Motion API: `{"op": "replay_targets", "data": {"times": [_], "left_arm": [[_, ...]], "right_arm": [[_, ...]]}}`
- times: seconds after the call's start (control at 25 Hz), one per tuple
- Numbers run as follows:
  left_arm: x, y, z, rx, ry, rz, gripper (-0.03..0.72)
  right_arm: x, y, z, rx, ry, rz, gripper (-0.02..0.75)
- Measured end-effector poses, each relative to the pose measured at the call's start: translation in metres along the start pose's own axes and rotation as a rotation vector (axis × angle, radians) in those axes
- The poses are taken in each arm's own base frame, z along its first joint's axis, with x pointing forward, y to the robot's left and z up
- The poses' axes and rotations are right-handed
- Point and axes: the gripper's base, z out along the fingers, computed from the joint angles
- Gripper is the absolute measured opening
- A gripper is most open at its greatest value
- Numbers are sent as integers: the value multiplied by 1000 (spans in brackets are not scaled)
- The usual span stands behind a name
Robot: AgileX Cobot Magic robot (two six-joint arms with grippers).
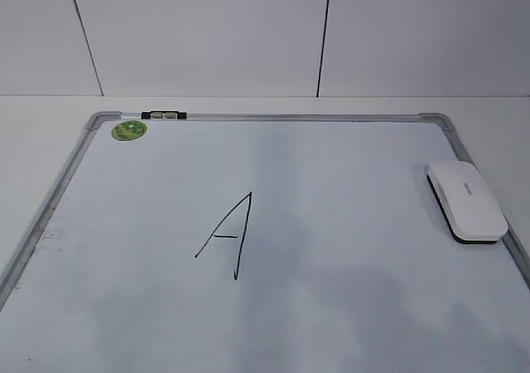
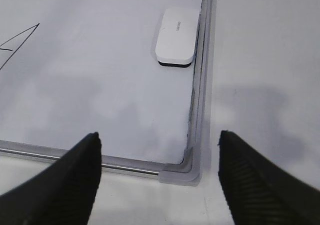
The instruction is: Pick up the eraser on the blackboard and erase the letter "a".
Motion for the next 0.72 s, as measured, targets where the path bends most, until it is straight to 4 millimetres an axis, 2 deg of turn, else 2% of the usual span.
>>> {"op": "replay_targets", "data": {"times": [0.28, 0.72], "left_arm": [[0, 0, 0, -70, 2, -40, 266], [-1, -1, 1, -221, 6, -127, 241]], "right_arm": [[0, 0, 0, 6, 0, 4, 582], [0, 1, 0, 116, 3, 70, 581]]}}
